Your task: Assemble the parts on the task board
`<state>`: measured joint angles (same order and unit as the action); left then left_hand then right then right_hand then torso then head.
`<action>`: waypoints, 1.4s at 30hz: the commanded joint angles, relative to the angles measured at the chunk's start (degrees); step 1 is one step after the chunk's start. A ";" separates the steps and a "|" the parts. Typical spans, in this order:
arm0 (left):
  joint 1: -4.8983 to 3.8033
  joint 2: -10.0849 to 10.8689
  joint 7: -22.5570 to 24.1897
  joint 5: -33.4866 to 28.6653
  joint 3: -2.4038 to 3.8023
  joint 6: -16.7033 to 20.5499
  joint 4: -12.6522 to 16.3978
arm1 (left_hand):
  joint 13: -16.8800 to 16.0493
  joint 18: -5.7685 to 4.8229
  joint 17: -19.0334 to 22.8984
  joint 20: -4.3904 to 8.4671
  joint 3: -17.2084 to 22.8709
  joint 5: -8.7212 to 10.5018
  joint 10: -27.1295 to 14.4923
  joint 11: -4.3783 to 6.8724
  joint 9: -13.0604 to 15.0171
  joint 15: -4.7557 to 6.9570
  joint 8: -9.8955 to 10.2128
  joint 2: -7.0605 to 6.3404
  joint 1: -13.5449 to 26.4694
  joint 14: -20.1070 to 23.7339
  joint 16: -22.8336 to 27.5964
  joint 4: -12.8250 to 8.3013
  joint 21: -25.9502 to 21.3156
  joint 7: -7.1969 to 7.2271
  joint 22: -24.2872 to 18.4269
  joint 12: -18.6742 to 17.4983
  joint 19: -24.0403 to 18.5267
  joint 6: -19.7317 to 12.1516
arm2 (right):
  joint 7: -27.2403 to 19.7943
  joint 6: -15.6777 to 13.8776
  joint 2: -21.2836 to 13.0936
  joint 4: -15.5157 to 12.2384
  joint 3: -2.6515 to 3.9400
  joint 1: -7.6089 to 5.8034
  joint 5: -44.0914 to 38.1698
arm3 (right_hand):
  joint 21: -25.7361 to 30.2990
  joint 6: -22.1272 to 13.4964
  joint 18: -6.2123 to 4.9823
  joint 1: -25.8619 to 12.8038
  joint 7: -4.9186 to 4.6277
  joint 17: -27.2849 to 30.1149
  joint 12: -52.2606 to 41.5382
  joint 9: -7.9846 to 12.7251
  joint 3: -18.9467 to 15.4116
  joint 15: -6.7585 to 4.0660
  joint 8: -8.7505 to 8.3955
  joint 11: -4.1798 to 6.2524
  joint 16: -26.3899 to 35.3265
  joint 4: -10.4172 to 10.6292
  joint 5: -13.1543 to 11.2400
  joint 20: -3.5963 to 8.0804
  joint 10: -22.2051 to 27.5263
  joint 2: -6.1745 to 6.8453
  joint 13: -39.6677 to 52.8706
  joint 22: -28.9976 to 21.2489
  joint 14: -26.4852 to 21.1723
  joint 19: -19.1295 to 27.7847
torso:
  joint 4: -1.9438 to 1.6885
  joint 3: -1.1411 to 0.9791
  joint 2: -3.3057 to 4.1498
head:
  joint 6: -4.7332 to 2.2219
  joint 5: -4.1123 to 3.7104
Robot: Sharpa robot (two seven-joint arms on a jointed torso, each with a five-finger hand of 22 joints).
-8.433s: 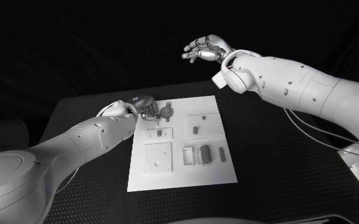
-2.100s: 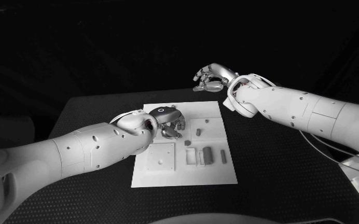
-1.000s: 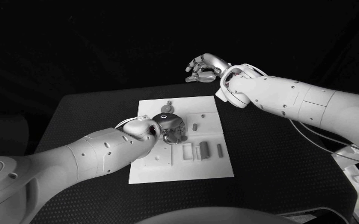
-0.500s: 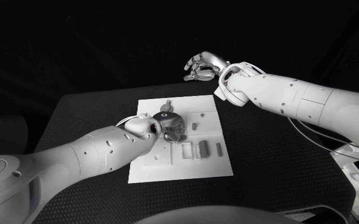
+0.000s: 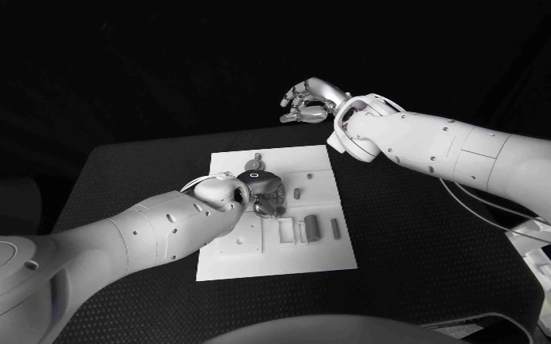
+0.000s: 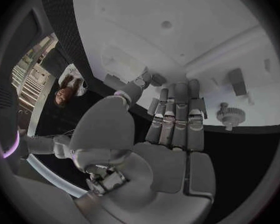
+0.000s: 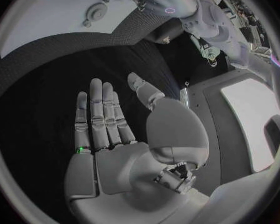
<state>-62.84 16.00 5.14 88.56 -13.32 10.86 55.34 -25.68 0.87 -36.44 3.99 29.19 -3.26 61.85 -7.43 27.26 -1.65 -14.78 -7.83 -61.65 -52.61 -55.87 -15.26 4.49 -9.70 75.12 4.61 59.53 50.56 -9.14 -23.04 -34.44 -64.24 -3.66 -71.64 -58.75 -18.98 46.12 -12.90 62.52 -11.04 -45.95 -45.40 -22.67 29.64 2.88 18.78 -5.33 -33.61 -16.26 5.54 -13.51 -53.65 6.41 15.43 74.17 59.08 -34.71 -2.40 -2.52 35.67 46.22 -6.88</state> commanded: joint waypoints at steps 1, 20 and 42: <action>0.48 -0.40 -0.34 0.70 -0.23 -4.11 -0.49 | -0.21 0.62 0.09 0.22 0.31 0.05 0.61 0.12 0.01 0.30 -0.33 1.39 -0.67 -0.06 -0.32 0.03 -0.18 0.09 1.08 0.48 0.38 0.63 | -0.61 0.66 0.08 -0.21 0.06 -0.06 0.12 | 0.37 -0.29 -0.47 -0.51 -0.31 -0.08 0.40 0.08 -0.01 -0.01 -0.37 -0.09 0.28 0.31 -0.07 -0.12 0.25 0.06 0.08 0.08 -0.31 0.36 | 0.02 -0.02 0.05 | 0.04 -0.11; 2.24 -1.63 0.04 3.71 -0.22 -2.77 -3.06 | -1.65 0.11 0.40 0.65 -0.30 0.28 1.60 0.85 -0.16 0.76 -0.76 0.30 -1.04 0.14 -0.96 -1.00 -0.10 0.76 1.11 3.08 0.44 1.51 | -0.57 0.90 0.21 -0.74 0.08 -0.28 1.10 | 0.44 -0.28 -0.49 -0.63 -0.31 -0.10 0.45 0.07 0.02 0.00 -0.38 -0.09 0.32 0.36 -0.06 -0.12 0.26 -0.01 0.15 0.13 -0.34 0.37 | -0.09 0.05 0.00 | 0.63 -0.18; 2.94 -2.41 -0.49 6.91 -0.22 -3.31 -4.55 | -1.45 -0.05 1.61 1.62 1.85 0.24 3.68 1.86 0.74 1.78 -3.19 1.20 -4.55 -2.00 -1.43 -1.20 0.16 2.38 1.07 3.96 2.25 6.18 | -0.45 1.37 0.19 -0.40 0.19 -0.42 1.38 | 0.52 -0.30 -0.49 -0.79 -0.32 -0.13 0.51 0.07 0.02 0.01 -0.39 -0.10 0.36 0.42 -0.07 -0.13 0.27 -0.09 0.24 0.18 -0.35 0.38 | -0.10 0.12 0.06 | 1.02 -0.21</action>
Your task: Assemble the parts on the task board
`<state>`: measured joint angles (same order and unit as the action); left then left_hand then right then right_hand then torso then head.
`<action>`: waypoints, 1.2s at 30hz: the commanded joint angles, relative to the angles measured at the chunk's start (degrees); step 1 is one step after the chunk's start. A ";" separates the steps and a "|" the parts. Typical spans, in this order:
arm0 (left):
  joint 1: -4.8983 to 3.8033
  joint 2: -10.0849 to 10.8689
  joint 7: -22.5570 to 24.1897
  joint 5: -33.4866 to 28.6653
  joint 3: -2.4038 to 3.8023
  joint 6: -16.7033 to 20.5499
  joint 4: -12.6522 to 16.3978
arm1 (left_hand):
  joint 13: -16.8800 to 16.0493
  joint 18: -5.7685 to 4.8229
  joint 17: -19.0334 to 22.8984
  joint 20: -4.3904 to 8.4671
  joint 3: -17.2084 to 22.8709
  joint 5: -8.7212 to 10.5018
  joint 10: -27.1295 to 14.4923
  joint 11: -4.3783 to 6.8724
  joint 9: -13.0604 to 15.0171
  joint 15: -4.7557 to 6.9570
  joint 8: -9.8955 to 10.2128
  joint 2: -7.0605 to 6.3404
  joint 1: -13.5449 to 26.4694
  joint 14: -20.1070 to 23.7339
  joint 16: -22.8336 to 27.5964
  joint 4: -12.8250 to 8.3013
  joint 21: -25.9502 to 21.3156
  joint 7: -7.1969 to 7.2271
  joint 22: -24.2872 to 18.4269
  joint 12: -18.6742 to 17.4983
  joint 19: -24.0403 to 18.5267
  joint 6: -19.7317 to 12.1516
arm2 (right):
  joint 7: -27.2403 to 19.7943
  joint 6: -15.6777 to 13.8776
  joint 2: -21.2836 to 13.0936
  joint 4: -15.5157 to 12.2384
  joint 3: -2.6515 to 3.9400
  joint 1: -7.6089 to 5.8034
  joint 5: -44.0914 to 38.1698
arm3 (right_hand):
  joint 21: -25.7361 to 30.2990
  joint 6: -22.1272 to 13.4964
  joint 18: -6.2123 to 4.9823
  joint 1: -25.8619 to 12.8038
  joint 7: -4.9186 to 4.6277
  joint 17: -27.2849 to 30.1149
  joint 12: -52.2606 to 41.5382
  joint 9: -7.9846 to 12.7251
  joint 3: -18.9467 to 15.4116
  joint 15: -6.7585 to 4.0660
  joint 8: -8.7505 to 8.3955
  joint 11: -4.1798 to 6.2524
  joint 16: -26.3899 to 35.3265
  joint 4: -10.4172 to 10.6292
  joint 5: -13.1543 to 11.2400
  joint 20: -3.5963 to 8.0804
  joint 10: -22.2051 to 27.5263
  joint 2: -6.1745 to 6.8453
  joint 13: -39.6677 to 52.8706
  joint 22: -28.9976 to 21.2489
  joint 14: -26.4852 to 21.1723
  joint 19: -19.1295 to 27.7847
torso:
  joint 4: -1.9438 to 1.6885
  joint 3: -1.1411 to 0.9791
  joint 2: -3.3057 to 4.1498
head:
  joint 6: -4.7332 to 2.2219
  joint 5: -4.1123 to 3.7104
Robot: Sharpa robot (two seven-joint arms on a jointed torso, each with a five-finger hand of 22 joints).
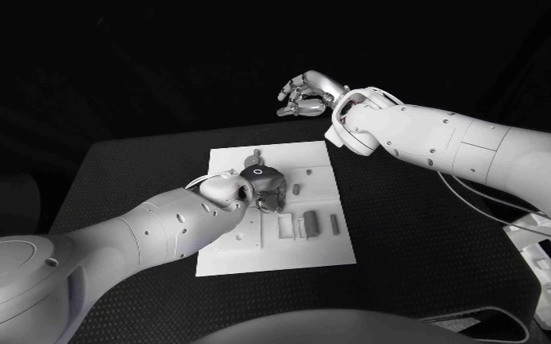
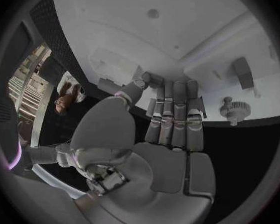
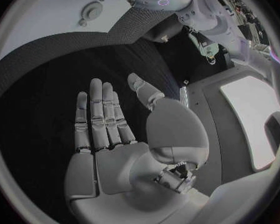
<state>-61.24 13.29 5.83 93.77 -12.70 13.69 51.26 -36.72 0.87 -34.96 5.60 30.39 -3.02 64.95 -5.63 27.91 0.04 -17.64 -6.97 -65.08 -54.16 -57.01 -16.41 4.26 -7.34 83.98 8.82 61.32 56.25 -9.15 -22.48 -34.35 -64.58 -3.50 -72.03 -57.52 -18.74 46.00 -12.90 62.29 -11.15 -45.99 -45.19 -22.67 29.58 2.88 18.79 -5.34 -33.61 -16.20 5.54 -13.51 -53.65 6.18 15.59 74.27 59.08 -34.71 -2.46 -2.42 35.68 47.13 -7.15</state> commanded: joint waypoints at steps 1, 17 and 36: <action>1.35 0.30 -1.21 1.70 -0.85 -6.10 -0.49 | 9.67 -0.06 0.16 0.07 0.93 0.00 0.78 0.12 0.08 0.15 -0.37 0.44 -1.33 -0.62 -0.35 -0.03 0.44 0.05 -7.78 -0.31 0.62 0.65 | -0.43 0.75 0.15 -0.07 0.04 -0.03 0.14 | 0.29 -0.19 -0.49 -0.57 -0.21 -0.10 0.29 0.07 0.09 0.01 -0.40 -0.10 0.36 0.36 -0.07 -0.13 0.27 0.14 0.09 0.09 -0.35 0.38 | -0.05 0.04 0.00 | 0.06 0.15; 0.71 1.81 -1.31 1.06 -0.82 -3.65 -0.11 | 11.96 -0.03 1.42 1.35 8.76 -1.26 5.21 1.16 0.04 1.39 -0.44 2.88 -5.85 -4.84 -0.73 -0.25 1.33 0.27 -7.76 -2.96 4.00 1.96 | -0.46 0.71 0.02 0.06 0.04 -0.03 0.14 | 0.34 -0.19 -0.50 -0.63 -0.21 -0.12 0.33 0.06 0.09 0.02 -0.40 -0.09 0.38 0.36 -0.06 -0.13 0.27 0.13 0.15 0.13 -0.36 0.39 | -0.03 0.01 -0.02 | -0.25 0.49; -1.24 3.77 0.98 -7.32 -0.72 4.12 2.28 | 13.06 0.10 2.11 2.36 10.35 -3.71 8.30 1.94 0.91 2.32 -0.81 2.17 -6.38 -8.59 -0.08 -0.31 1.72 0.56 -7.76 -4.35 7.07 2.39 | -0.50 0.62 -0.10 0.32 0.04 -0.04 0.14 | 0.41 -0.18 -0.52 -0.64 -0.20 -0.15 0.38 0.05 0.12 0.02 -0.40 -0.09 0.41 0.30 -0.06 -0.12 0.28 0.13 0.24 0.19 -0.37 0.40 | 0.02 0.00 0.01 | -0.71 0.99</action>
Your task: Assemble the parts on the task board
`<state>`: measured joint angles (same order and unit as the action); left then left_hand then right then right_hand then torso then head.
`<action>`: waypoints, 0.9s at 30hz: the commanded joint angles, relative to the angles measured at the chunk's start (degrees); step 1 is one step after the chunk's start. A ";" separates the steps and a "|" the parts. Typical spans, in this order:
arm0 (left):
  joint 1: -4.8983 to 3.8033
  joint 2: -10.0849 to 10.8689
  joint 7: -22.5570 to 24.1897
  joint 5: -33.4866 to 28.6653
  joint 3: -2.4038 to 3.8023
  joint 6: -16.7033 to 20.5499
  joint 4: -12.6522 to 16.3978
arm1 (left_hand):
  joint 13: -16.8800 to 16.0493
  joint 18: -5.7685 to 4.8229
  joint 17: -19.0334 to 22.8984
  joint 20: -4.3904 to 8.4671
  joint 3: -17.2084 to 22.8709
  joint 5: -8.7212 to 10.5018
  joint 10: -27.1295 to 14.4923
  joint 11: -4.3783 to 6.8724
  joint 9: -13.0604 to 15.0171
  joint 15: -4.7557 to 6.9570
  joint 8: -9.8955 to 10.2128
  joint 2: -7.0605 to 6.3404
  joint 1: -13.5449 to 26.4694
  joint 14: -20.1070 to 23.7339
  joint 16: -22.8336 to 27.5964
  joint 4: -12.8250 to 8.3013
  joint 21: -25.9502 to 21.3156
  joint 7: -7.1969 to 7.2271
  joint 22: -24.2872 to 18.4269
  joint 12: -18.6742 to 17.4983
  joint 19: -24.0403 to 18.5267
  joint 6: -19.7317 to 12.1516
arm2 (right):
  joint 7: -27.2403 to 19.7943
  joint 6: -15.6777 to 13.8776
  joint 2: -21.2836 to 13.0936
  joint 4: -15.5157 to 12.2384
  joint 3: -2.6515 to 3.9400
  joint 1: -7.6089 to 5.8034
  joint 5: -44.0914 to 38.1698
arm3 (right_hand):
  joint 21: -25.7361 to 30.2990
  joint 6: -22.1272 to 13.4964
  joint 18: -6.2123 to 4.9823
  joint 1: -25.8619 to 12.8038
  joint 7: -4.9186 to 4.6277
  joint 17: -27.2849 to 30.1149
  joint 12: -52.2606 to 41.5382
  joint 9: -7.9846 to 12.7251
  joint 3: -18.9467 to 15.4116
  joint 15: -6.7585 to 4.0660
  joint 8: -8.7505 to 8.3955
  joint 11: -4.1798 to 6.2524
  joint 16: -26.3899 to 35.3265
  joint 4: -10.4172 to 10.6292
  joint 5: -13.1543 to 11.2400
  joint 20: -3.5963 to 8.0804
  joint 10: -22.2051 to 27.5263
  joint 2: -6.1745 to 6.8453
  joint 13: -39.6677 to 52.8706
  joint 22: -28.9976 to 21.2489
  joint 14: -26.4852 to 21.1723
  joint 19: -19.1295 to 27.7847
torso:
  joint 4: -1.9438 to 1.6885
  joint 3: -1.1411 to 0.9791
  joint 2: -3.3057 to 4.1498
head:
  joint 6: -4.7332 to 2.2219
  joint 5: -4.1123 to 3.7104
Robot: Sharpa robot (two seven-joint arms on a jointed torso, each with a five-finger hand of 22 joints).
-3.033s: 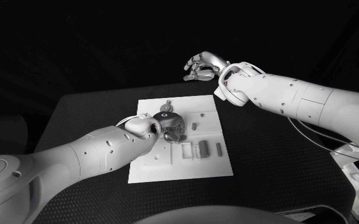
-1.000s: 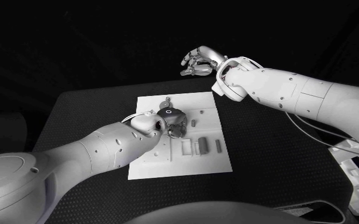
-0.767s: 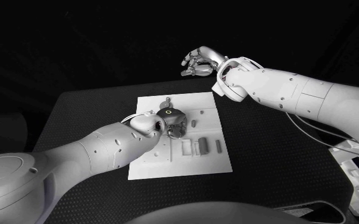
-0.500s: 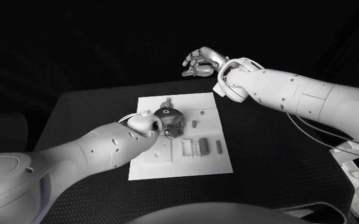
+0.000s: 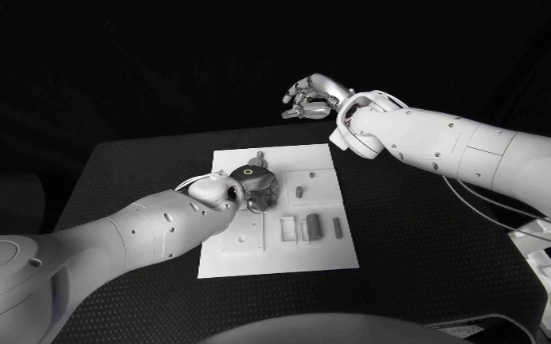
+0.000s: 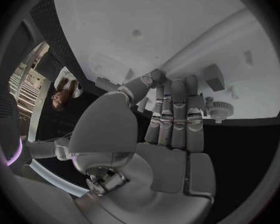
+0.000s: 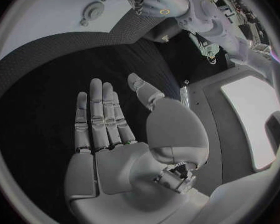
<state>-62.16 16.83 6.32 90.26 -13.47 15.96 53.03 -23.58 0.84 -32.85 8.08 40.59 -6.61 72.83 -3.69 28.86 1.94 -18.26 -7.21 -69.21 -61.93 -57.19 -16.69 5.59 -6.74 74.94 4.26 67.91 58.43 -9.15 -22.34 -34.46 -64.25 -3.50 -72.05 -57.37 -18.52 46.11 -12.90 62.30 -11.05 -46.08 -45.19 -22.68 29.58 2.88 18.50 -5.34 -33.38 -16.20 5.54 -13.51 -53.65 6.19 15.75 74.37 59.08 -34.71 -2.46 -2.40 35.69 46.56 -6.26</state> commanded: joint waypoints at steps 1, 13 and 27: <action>-0.50 0.39 0.63 -4.37 0.08 2.11 0.76 | -0.06 0.15 -0.01 -0.09 0.08 -0.12 0.50 0.02 -0.01 0.45 -0.21 2.41 -2.18 -0.93 0.07 -0.03 0.43 -0.03 1.29 0.17 0.62 0.23 | -0.51 0.47 -0.01 -0.02 0.04 -0.02 0.00 | 0.20 -0.28 -0.52 -0.65 -0.30 -0.06 0.38 0.05 0.12 0.02 -0.11 -0.09 0.18 0.30 -0.06 -0.12 0.28 0.12 0.08 0.09 -0.38 0.40 | 0.03 -0.03 0.00 | -0.23 0.14; -1.82 1.41 1.96 -9.82 2.57 2.82 3.77 | 0.08 0.18 -0.03 -0.02 -0.33 0.14 0.74 0.08 0.14 0.53 -0.24 2.42 -1.72 -1.21 0.11 0.01 0.45 -0.03 1.27 -0.03 0.97 0.29 | -0.58 0.53 0.12 0.46 0.04 -0.01 0.01 | 0.24 -0.25 -0.53 -0.67 -0.29 -0.09 0.41 0.03 0.14 0.02 -0.10 -0.08 0.20 0.28 -0.06 -0.13 0.27 0.10 0.15 0.14 -0.38 0.39 | 0.03 -0.03 -0.04 | -0.79 0.37; -2.01 3.91 1.58 -18.42 6.22 -0.03 6.24 | 0.23 0.18 -0.04 0.03 -0.71 0.38 0.84 0.11 0.23 0.59 -0.21 2.58 -1.23 -1.37 0.18 0.05 0.43 -0.07 1.25 -0.22 1.19 0.23 | -0.75 1.00 0.32 0.92 0.02 0.11 0.48 | 0.29 -0.22 -0.54 -0.70 -0.29 -0.11 0.44 0.02 0.16 0.02 -0.08 -0.08 0.21 0.26 -0.06 -0.13 0.27 0.08 0.22 0.19 -0.37 0.38 | 0.03 0.15 -0.45 | -1.68 0.82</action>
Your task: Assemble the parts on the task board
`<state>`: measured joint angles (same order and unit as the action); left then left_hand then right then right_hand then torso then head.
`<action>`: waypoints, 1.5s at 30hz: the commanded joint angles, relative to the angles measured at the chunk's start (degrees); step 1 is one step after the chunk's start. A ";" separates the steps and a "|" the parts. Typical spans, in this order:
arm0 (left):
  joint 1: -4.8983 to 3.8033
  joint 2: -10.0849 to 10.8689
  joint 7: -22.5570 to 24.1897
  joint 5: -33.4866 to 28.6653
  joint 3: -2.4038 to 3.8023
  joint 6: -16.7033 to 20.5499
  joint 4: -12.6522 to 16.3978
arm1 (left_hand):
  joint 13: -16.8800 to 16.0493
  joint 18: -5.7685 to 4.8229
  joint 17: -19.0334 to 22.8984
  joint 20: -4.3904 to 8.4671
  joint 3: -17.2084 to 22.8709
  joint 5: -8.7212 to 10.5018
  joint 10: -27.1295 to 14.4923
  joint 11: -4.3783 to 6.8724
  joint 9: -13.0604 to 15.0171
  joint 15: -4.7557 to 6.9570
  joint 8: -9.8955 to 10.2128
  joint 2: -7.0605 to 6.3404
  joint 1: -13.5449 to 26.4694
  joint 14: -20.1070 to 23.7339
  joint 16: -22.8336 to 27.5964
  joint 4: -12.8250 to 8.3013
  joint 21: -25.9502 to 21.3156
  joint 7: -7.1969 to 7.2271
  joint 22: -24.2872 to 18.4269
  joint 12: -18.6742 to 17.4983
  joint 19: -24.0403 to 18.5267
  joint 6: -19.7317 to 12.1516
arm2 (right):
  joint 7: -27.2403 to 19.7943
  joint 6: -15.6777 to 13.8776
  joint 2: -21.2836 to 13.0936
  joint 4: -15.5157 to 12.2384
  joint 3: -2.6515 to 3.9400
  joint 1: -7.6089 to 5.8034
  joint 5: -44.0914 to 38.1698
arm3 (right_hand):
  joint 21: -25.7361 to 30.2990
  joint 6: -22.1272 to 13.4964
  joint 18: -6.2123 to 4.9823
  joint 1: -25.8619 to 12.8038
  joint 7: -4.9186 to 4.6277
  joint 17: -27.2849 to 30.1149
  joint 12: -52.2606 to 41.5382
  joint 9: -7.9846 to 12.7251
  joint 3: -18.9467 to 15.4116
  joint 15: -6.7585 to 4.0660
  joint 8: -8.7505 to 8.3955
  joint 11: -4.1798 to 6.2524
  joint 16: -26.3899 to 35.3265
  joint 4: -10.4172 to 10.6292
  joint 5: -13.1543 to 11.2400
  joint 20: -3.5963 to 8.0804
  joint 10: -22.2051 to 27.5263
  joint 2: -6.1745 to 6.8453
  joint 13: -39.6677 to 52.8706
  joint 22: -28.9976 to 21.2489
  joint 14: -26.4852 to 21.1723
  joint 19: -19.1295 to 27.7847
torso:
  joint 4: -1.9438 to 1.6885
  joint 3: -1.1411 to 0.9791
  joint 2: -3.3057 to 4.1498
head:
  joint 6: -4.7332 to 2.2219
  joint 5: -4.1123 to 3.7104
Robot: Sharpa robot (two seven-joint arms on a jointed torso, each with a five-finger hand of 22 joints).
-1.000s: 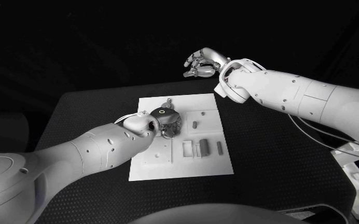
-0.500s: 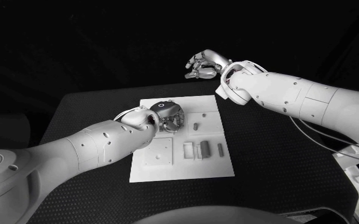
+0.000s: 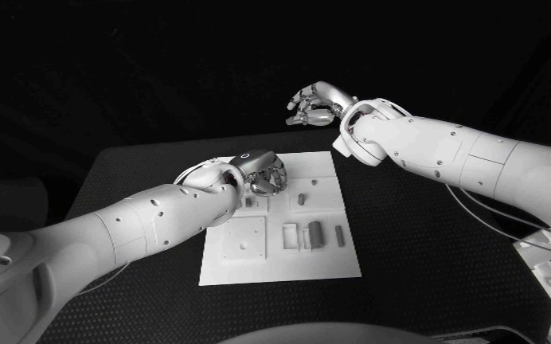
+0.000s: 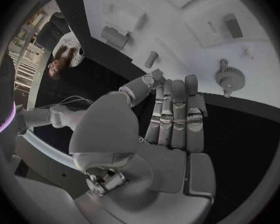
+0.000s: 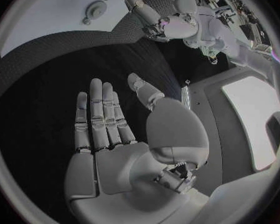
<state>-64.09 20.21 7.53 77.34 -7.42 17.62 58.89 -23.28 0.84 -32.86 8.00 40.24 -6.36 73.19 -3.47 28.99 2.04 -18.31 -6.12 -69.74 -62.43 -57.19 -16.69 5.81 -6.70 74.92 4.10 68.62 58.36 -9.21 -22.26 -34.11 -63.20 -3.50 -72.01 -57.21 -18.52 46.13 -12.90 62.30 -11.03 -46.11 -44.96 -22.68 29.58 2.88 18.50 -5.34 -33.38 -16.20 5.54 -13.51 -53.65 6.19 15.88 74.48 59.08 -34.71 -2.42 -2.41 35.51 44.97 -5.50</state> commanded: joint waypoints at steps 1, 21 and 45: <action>-0.08 0.79 0.23 -7.14 0.21 -2.16 0.35 | -0.05 0.18 -0.04 0.12 -0.40 0.16 0.48 -0.10 0.11 0.49 -0.15 1.49 -0.66 -0.88 0.19 0.04 0.20 -0.11 1.27 -0.07 0.49 0.29 | -0.68 1.12 -0.12 -0.25 0.02 0.16 0.36 | 0.30 -0.24 -0.54 -0.70 -0.30 -0.08 0.22 0.01 0.16 0.02 -0.08 -0.08 0.22 0.25 -0.06 -0.13 0.27 0.07 0.10 0.08 -0.37 0.38 | -0.01 0.23 -0.39 | -0.11 0.09; -0.08 6.28 -0.91 -26.63 1.62 -5.12 0.90 | 0.19 0.14 -0.04 0.14 -0.96 0.50 0.41 -0.12 0.20 0.51 -0.02 1.74 0.12 -0.80 0.38 0.07 0.02 -0.24 1.23 -0.26 0.55 0.07 | 0.89 4.87 -4.11 -8.45 -0.06 4.30 5.00 | 0.42 -0.14 -0.54 -0.74 -0.28 -0.12 0.33 -0.03 0.20 0.05 -0.03 -0.08 0.28 0.22 -0.06 -0.15 0.33 -0.16 0.21 0.17 -0.43 0.41 | 0.03 0.99 -1.14 | -0.98 0.89; -0.85 15.46 -0.16 -31.81 2.90 -4.58 10.07 | 0.35 0.13 -0.03 0.13 -1.30 0.51 0.34 -0.16 0.27 0.47 0.03 1.70 0.56 -0.74 0.51 0.07 -0.15 -0.29 1.20 -0.29 0.53 -0.03 | 21.04 10.79 -6.16 -18.23 -2.01 4.97 42.86 | 0.74 0.42 -1.71 -8.23 0.07 -0.89 0.57 -0.35 -1.03 -1.12 0.14 0.31 -0.37 3.89 -0.09 -0.08 -0.67 -1.22 1.90 1.05 1.97 -2.55 | -0.07 1.36 -1.38 | -2.47 2.12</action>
<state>-64.83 35.45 6.56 46.45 -4.61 12.70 68.23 -22.82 0.84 -32.87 8.07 39.14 -5.46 73.32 -3.59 29.19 2.25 -18.14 -5.19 -68.84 -62.64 -56.97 -16.69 5.81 -6.94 74.94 3.61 68.90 58.02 5.18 -13.15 -40.39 -80.69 -5.49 -67.08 -25.13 -18.07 46.21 -13.82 54.33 -10.94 -46.96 -44.74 -22.98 28.54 1.78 18.50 -4.99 -33.38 -12.46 5.54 -13.52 -54.01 4.91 17.73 74.95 60.63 -36.97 -2.48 -1.04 34.11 42.58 -3.61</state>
